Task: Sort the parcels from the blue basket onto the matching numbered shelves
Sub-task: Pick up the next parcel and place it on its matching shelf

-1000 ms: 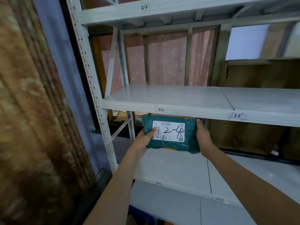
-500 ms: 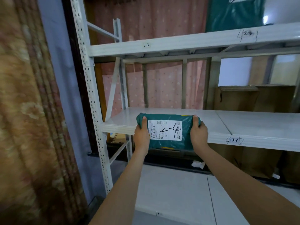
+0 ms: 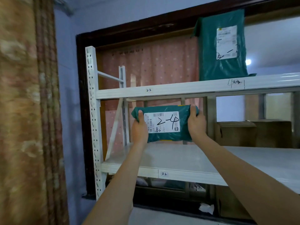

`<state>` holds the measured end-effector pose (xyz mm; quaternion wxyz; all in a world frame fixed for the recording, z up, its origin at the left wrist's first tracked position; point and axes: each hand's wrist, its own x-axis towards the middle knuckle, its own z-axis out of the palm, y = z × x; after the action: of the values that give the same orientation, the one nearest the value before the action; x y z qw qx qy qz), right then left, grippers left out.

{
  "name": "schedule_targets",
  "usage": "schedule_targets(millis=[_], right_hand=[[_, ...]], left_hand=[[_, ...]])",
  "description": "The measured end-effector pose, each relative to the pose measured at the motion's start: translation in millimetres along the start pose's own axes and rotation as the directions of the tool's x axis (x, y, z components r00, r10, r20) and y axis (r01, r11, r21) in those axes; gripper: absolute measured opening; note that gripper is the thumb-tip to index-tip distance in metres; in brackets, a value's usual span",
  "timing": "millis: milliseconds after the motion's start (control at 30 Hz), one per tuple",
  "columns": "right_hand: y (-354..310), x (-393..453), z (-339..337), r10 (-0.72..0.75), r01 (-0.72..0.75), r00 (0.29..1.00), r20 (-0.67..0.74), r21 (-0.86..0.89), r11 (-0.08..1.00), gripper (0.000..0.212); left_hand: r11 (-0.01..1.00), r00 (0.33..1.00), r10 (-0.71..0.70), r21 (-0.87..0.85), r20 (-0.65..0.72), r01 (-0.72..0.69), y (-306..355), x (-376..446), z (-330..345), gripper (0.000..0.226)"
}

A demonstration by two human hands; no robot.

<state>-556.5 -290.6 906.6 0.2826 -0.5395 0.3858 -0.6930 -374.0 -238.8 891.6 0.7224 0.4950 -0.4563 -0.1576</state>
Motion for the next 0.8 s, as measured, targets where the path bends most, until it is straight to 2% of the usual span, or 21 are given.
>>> schedule_targets(millis=[100,200,300,333,433,567,800], right_hand=[[-13,13,-11,-0.034,0.033,0.999,-0.018,-0.026,0.999,0.051],[-25,25,-38,-0.059,0.054,0.995,-0.084,-0.06,0.997,0.05],[-30,38,-75,-0.088,0.071,0.985,-0.149,-0.112,0.991,0.057],[-31,41,-91,-0.087,0.066,0.98,-0.176,-0.123,0.99,0.058],[-37,49,-144,-0.108,0.066,0.958,-0.267,-0.161,0.985,0.055],[-47,55,-217,-0.126,0.05,0.932,-0.339,-0.227,0.973,0.054],[-76,65,-346,-0.16,0.027,0.879,-0.449,-0.287,0.957,0.049]], left_hand=[[1.0,1.0,0.019,-0.014,0.015,-0.019,13,9,15,0.048],[0.997,0.998,0.02,-0.076,0.067,-0.014,22,10,45,0.064],[0.993,0.993,0.058,-0.112,0.106,-0.046,34,1,85,0.037],[0.992,0.989,0.07,-0.109,0.129,-0.056,38,-3,101,0.037],[0.989,0.978,0.071,-0.139,0.195,-0.044,49,-23,153,0.061],[0.98,0.957,0.108,-0.193,0.267,-0.057,65,-57,218,0.048],[0.958,0.904,0.088,-0.285,0.419,0.039,107,-128,329,0.054]])
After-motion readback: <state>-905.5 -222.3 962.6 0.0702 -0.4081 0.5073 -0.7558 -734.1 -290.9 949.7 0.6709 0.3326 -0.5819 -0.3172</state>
